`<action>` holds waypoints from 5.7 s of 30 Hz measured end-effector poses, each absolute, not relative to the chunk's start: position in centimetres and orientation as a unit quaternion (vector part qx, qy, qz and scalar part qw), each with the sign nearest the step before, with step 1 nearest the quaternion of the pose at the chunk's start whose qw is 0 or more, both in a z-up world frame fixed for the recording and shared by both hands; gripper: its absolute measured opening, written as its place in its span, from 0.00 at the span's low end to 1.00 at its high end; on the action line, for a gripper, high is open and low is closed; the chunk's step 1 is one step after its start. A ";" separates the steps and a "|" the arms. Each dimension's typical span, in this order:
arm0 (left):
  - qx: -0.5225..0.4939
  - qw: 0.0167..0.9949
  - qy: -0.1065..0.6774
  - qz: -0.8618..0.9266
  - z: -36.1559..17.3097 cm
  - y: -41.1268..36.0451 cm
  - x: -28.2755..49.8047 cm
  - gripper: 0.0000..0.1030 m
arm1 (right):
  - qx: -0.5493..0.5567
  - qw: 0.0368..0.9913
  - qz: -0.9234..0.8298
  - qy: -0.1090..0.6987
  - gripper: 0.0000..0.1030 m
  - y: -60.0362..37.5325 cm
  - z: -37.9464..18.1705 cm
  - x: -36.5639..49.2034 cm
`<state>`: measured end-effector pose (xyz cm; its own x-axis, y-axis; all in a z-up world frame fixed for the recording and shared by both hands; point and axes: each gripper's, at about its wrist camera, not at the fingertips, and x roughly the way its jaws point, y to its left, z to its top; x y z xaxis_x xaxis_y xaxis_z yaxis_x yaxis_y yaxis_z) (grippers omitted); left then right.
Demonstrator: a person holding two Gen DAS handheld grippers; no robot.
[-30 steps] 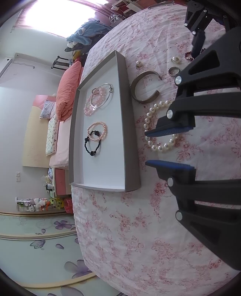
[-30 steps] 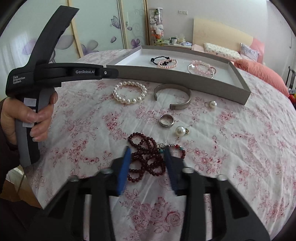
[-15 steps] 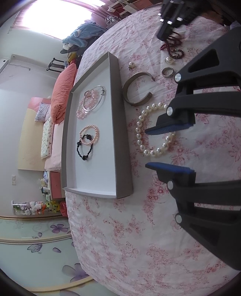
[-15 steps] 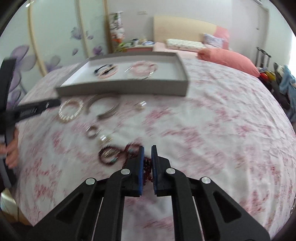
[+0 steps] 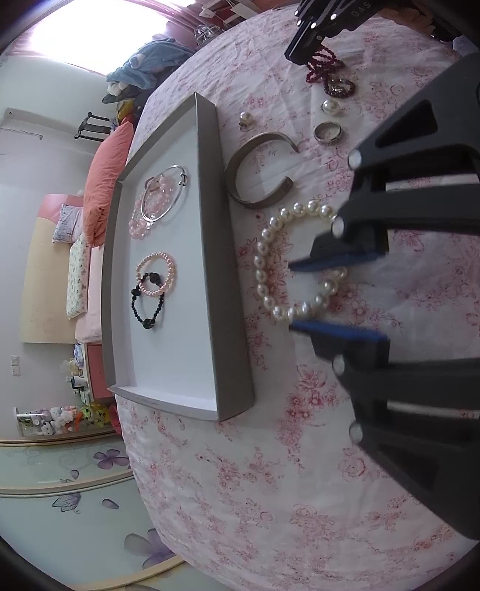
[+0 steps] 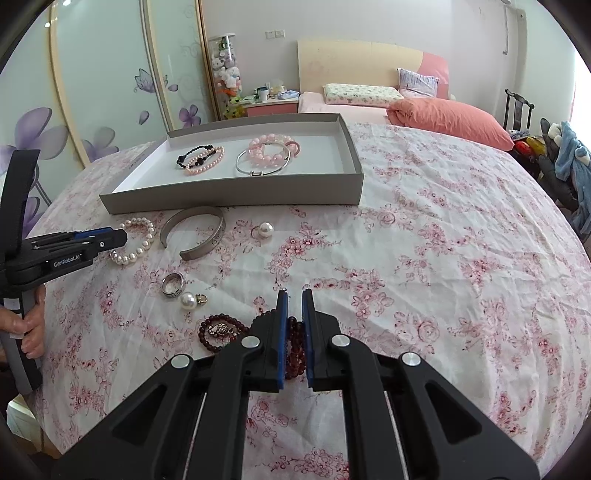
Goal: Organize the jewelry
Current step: 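Grasp the dark red bead bracelet with the right tool while the left tool grasps the white pearl bracelet, then lift both held bracelets and carry them toward the gray tray, then lower both bracelets into the tray and open both tools, then grasp the silver cuff bangle with the left tool while the right tool moves to a pearl earring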
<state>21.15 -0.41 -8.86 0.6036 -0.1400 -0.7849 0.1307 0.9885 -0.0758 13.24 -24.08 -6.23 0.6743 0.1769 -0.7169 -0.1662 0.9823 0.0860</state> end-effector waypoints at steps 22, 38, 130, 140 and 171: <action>-0.042 0.932 0.348 -0.095 -3.0 1.6 16.6 0.10 | 0.022 0.934 0.137 0.329 0.08 -23.4 -2.5 12.2; -0.057 0.948 0.294 -0.110 0.9 1.3 13.5 0.10 | 0.020 0.951 0.161 0.263 0.08 -22.4 1.5 11.9; -0.066 0.935 0.338 -0.087 -2.5 -0.2 22.8 0.23 | 0.022 0.944 0.135 0.299 0.33 -20.9 -1.1 22.2; -0.023 0.909 0.384 -0.158 -5.1 -6.9 21.1 0.61 | 0.024 0.930 0.124 0.345 0.33 -23.0 -3.6 19.2; 0.035 0.889 0.445 -0.099 -8.6 -8.3 24.1 0.64 | 0.034 0.916 0.109 0.383 0.33 -25.1 -5.8 18.2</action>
<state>24.13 -8.35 -8.64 0.5849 -0.1447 -0.7981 0.2075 0.9779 -0.0252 18.17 -25.10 -5.79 0.6823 0.2258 -0.6954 -0.1734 0.9740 0.1461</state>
